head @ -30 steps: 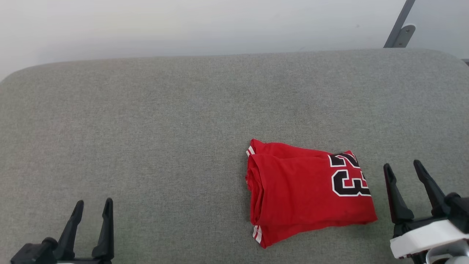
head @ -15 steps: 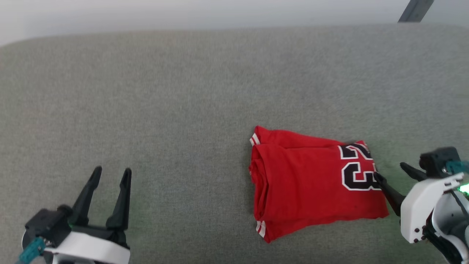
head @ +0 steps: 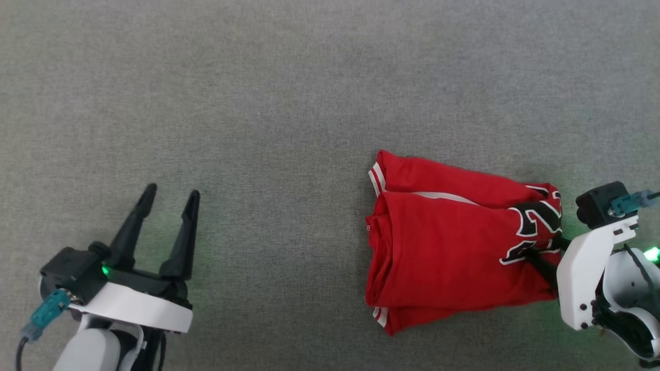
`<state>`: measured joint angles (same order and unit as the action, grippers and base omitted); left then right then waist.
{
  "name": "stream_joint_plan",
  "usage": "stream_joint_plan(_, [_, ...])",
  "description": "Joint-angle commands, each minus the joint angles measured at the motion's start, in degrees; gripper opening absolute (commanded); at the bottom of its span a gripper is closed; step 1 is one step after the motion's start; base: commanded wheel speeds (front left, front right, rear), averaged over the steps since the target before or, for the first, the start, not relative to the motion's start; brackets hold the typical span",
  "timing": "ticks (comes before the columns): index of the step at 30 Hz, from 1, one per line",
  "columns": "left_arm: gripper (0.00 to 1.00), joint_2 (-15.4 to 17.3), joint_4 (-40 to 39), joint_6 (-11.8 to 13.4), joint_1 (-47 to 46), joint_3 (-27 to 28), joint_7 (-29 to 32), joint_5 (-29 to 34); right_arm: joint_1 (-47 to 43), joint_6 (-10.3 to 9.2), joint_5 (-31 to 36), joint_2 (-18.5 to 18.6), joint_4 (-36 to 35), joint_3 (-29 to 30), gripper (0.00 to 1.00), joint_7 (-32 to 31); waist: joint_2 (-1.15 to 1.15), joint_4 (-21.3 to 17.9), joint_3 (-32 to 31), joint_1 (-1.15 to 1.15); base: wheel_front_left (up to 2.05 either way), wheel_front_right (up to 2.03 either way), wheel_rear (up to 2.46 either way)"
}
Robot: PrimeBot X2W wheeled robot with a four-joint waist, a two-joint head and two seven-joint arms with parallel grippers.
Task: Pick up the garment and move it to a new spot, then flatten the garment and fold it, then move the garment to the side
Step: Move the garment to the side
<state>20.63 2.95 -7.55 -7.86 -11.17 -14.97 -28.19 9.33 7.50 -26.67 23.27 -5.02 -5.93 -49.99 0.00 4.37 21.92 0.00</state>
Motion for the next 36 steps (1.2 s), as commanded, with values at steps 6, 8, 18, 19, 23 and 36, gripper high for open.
stream_joint_plan(6, [1.00,1.5,-1.3,0.1,-1.3,-0.5,-0.3,0.5,-1.4,-0.15,1.4,-3.8,0.2,2.9,0.00,1.6,0.00,-2.6,0.8,0.00,0.00,0.00,0.00])
stream_joint_plan(8, [1.00,2.3,-1.9,0.1,-1.6,-0.8,-0.3,0.7,-1.4,-0.18,2.2,-4.0,-0.7,4.5,0.00,3.5,0.00,-3.9,1.1,0.00,0.00,0.00,0.00])
stream_joint_plan(18, [1.00,9.1,-7.6,0.1,-6.8,-1.8,-0.3,-0.2,0.3,-0.07,6.5,-4.3,-4.1,18.5,0.00,12.5,0.00,-12.4,7.1,0.00,0.00,0.00,0.00])
stream_joint_plan(19, [1.00,10.1,-8.1,0.1,-7.9,-1.9,-0.3,-0.4,0.8,-0.07,6.9,-4.6,-3.7,20.3,0.00,13.2,0.00,-13.0,7.9,0.00,0.00,0.00,0.00])
stream_joint_plan(23, [1.00,13.9,-10.1,0.1,-12.3,-2.2,-0.3,-1.6,3.4,-0.08,10.9,-4.3,-1.1,26.1,0.00,17.8,0.00,-15.0,11.5,0.00,0.00,0.00,0.00])
stream_joint_plan(36, [1.00,22.6,-15.8,0.1,-21.9,-2.8,-0.3,-4.0,24.7,-0.08,28.6,-12.5,13.2,45.6,0.00,33.3,0.00,-17.0,19.3,0.00,0.00,0.00,0.00])
